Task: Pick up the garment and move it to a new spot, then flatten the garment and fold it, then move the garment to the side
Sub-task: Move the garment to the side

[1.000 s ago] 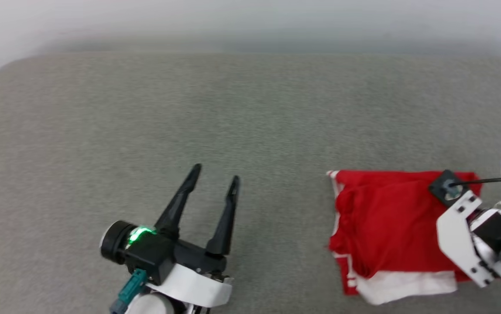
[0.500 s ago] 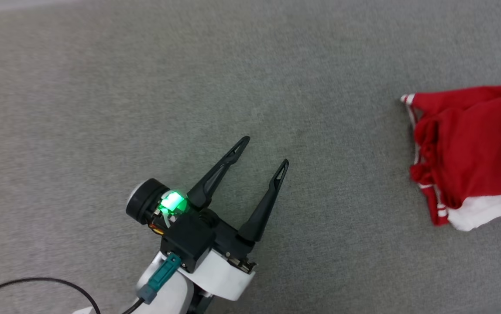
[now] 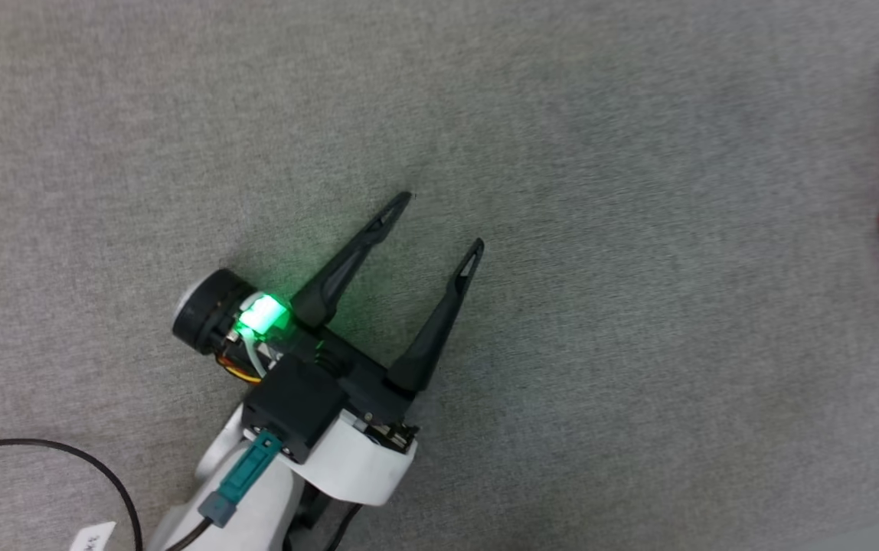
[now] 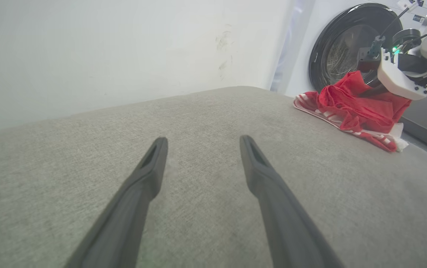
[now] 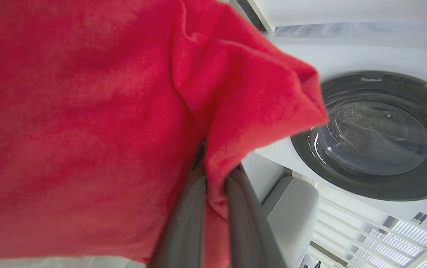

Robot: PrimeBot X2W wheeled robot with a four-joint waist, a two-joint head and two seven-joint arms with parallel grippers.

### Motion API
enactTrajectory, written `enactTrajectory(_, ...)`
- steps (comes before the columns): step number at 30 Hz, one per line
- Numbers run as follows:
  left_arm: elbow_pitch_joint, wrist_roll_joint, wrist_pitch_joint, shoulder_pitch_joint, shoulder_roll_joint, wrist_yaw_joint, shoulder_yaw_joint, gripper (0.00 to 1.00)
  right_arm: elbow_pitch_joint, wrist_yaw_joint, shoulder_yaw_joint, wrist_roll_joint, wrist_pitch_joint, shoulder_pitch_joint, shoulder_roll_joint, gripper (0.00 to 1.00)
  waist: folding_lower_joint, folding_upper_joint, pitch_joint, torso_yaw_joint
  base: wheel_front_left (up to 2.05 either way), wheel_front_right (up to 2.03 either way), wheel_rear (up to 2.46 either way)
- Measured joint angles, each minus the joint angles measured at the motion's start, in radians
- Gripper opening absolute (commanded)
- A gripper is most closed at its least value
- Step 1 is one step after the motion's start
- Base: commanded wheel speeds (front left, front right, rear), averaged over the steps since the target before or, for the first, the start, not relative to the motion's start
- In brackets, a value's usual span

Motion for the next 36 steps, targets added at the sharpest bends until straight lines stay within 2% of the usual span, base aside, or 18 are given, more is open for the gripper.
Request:
enactTrajectory(9, -0.02, 0.003, 0.0, -0.015, 0.012, 0.0, 0.007, 1.0, 0.102, 0.0, -0.108, -0.077, -0.022, -0.038, 0.009, 0.0, 0.0, 0.0, 0.043, 0.026, 0.0, 0.0, 0.0)
enactTrajectory(10, -0.017, 0.003, 0.0, -0.015, 0.011, 0.0, 0.007, 1.0, 0.107, 0.0, -0.121, -0.081, -0.022, -0.038, 0.018, 0.1, 0.0, 0.0, 0.039, 0.028, 0.0, 0.0, 0.0)
enactTrajectory(11, -0.014, 0.002, 0.0, -0.015, 0.01, 0.0, 0.008, 1.0, 0.107, 0.0, -0.127, -0.093, -0.025, -0.038, 0.025, 0.49, 0.0, 0.0, 0.034, 0.029, 0.0, 0.0, 0.0)
enactTrajectory(12, -0.012, -0.001, 0.0, -0.015, 0.007, 0.0, 0.009, 1.0, 0.105, 0.0, -0.137, -0.1, -0.031, -0.038, 0.034, 1.0, 0.0, 0.0, 0.028, 0.03, 0.0, 0.0, 0.0)
enactTrajectory(18, -0.001, -0.034, 0.0, 0.007, -0.014, 0.005, 0.049, 1.0, 0.045, 0.0, -0.159, -0.14, -0.024, -0.063, 0.068, 1.0, 0.0, 0.0, -0.031, 0.034, 0.0, 0.0, 0.0)
enactTrajectory(20, 0.012, -0.071, 0.0, 0.031, -0.037, 0.007, 0.079, 1.0, 0.02, 0.0, -0.179, -0.127, -0.029, -0.071, 0.085, 1.0, -0.0001, 0.0, -0.063, 0.037, 0.0, 0.0, 0.0)
enactTrajectory(25, 0.044, -0.091, 0.0, 0.064, -0.062, 0.016, 0.168, 1.0, -0.048, 0.0, -0.252, -0.075, -0.102, -0.074, 0.168, 1.0, -0.0001, 0.0, -0.159, 0.051, 0.0, 0.0, 0.0)
enactTrajectory(30, 0.081, -0.095, 0.0, 0.106, -0.083, 0.034, 0.262, 1.0, -0.157, 0.0, -0.333, -0.017, -0.229, -0.049, 0.318, 1.0, -0.0002, 0.0, -0.269, 0.077, 0.0, 0.0, 0.0)
enactTrajectory(36, 0.121, -0.097, 0.0, 0.157, -0.103, 0.055, 0.352, 1.0, -0.329, 0.0, -0.37, 0.068, -0.317, 0.101, 0.526, 1.0, -0.0003, 0.0, -0.392, 0.118, 0.0, 0.0, 0.0)
